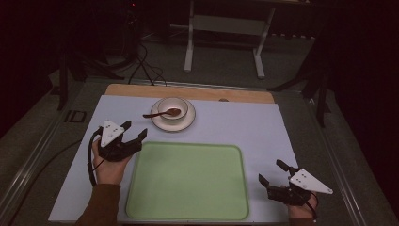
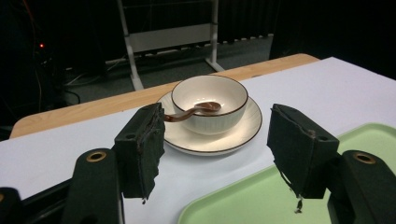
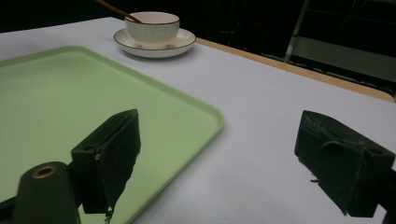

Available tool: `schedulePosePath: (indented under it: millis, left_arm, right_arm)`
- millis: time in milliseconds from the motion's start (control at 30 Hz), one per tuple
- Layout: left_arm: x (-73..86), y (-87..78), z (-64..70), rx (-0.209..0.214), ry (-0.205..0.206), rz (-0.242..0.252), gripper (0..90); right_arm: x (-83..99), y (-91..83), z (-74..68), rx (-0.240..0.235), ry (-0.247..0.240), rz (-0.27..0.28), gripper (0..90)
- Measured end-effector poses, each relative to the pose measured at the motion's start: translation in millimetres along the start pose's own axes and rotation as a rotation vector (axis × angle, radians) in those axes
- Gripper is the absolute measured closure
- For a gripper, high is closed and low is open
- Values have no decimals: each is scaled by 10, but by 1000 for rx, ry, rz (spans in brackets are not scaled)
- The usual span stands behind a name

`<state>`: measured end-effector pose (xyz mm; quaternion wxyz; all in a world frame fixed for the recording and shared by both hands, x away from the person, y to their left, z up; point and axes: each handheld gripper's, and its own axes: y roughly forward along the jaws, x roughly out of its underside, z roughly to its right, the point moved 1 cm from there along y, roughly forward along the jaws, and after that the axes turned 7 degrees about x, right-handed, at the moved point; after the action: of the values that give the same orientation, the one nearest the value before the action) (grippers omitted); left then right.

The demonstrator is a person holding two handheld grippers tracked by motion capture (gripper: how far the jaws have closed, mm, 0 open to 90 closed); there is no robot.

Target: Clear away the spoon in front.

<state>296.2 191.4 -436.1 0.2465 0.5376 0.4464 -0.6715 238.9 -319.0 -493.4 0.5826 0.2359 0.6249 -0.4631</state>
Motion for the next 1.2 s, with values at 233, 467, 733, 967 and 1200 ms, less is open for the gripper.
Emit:
schedulePosePath:
  millis: [233,467,733,967,1200]
  left_arm:
    - [-32,158,-9,3,13,-22,418]
    - [-41,307,-56,2,34,-45,495]
    - [-13,508,-105,14,39,-60,602]
    - [15,695,-151,26,16,-71,671]
    - [99,878,-225,26,-6,-108,833]
  right_arm:
    - [0,-2,3,0,2,1,140]
    - [0,-3,3,-1,1,2,140]
    - [1,-3,5,-3,2,3,140]
    - [3,-7,12,-4,3,5,140]
    - [2,-10,14,-4,3,6,140]
